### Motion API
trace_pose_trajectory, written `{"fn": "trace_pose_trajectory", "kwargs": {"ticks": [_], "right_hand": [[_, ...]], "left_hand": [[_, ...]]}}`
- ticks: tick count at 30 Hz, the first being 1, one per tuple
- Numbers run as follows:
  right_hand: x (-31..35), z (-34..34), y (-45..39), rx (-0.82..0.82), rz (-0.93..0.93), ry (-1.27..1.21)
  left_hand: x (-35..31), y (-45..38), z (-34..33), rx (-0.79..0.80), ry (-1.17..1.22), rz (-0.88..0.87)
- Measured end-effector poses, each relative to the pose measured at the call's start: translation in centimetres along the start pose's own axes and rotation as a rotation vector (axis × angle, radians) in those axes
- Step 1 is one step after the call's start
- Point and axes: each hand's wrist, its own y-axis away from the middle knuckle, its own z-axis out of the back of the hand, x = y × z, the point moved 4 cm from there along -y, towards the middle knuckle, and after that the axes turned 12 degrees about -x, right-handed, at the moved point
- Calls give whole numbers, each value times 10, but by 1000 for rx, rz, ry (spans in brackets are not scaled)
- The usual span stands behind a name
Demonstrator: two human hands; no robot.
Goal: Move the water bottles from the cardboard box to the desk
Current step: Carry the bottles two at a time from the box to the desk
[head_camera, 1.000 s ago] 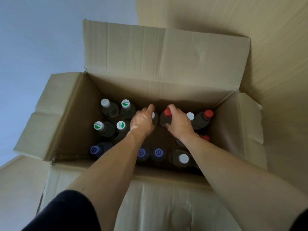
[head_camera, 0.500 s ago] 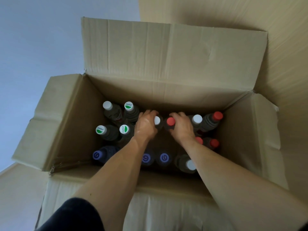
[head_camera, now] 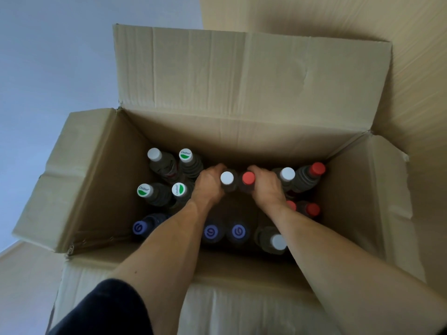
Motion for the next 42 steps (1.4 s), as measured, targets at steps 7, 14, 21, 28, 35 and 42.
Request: {"fn": "trace_pose_trajectory", "kwargs": {"ticks": [7, 14, 21, 28, 35, 42], "right_hand": [[9, 41, 9, 71, -36, -129], [26, 95, 23, 220, -162, -597], [53, 134, 53, 302, -227, -971], [77, 158, 74, 250, -219, -1160], [83, 170, 83, 222, -287, -1243], [80, 176, 93, 235, -331, -1256]], "left_hand": [[-7, 22, 41, 38, 98, -24], [-16, 42, 96, 166, 419, 83], [-29, 64, 141, 101, 733, 182], [-53, 81, 172, 44, 938, 245], [-76, 92, 179, 55, 1027, 216], [-98, 99, 178, -55, 996, 266]]}}
